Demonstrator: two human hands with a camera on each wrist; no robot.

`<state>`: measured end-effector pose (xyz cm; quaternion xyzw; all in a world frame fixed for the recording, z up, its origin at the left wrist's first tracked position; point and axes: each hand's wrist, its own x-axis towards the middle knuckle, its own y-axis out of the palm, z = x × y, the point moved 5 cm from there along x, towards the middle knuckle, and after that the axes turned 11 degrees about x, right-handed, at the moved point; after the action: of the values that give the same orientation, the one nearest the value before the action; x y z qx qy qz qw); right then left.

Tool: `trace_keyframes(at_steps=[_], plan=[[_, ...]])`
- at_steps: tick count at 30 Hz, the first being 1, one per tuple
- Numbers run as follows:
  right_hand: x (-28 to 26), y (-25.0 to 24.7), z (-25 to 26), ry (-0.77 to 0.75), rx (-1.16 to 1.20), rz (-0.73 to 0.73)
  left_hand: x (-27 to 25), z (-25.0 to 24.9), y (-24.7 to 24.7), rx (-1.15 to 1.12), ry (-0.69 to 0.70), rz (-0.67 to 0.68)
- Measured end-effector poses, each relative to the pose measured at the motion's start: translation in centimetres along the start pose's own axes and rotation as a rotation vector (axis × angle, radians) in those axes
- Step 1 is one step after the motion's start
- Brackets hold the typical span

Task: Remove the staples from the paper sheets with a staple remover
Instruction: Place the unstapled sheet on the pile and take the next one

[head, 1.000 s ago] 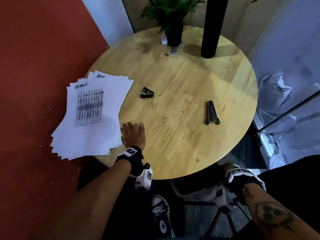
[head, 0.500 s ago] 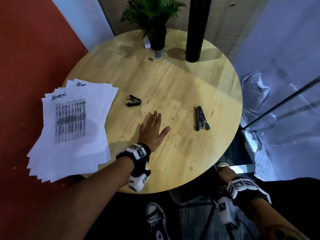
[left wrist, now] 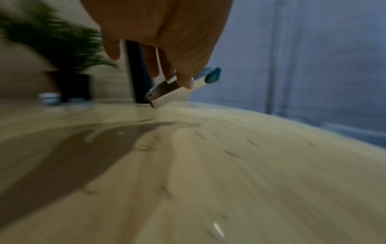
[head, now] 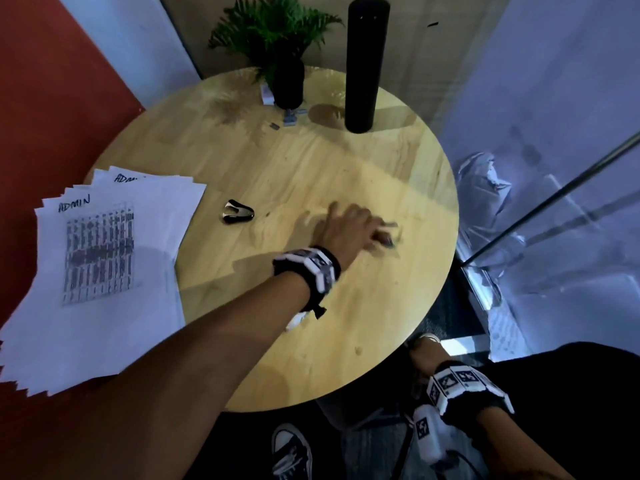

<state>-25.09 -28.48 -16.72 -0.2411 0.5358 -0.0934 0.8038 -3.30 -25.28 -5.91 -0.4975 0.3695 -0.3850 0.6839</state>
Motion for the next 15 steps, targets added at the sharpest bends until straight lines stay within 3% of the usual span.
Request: trace_keyframes(at_steps=[3,5,8,10,12,15], plan=[[-0.1,-0.2,0.3,-0.032,0.029,-0.045,0.2,7.7,0.6,-0.171,-0.412,-0.041],[0.1,-0.1,0.0,-0.024,0.041,-0.014,-0.7,11.6,2.3,-0.199,-0.533,0.029],[0.6,-0.5,-0.3,0.016,0.042,-0.015,-1.7,13.6,4.7,-0.167,-0.592,0.126],[0.8,-0.6,-0.3,0.036,0.046,-0.023,-1.7,13.0,5.4,-0.279,-0.605,0.102],[1.3,-0.5,-0.4,0.060,0.053,-0.021,-1.2,12.3,5.5,-0.335,-0.553,0.115],[1.2,-0.5,-0.1,0.056,0.009,-0.021,-0.4,11.8,5.9,-0.226,-0.498,0.213]])
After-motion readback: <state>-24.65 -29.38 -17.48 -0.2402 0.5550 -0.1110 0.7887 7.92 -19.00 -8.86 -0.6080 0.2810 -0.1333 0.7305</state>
